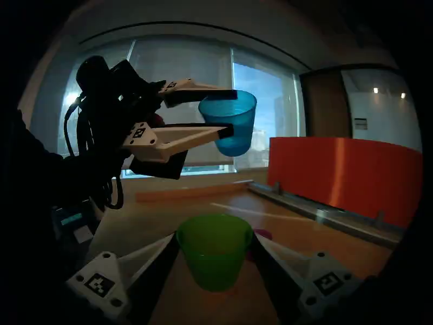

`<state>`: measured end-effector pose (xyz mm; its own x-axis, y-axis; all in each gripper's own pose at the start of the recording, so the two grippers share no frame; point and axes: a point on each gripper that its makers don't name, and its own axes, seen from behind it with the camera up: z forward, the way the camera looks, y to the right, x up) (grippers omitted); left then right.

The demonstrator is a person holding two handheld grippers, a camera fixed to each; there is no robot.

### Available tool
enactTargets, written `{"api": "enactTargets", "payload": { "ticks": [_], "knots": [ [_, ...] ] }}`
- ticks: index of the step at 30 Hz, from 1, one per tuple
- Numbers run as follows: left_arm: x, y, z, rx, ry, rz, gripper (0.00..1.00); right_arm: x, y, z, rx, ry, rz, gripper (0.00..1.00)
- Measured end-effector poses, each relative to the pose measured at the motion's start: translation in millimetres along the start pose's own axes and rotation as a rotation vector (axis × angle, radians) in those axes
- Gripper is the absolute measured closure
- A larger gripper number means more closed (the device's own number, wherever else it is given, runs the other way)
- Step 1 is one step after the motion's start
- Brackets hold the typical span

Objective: Pour water

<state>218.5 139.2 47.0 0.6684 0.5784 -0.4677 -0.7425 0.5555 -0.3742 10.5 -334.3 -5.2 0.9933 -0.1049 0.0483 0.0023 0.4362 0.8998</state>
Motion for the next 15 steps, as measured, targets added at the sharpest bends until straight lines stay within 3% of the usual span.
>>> {"api": "enactTargets", "payload": {
  "ticks": [15],
  "knots": [
    [2.8,-2.7,3.3,0.003,-0.005,0.085,0.11,1.1,-0.5,-1.2,0.004,0.006,0.001,0.09]
  ]
}}
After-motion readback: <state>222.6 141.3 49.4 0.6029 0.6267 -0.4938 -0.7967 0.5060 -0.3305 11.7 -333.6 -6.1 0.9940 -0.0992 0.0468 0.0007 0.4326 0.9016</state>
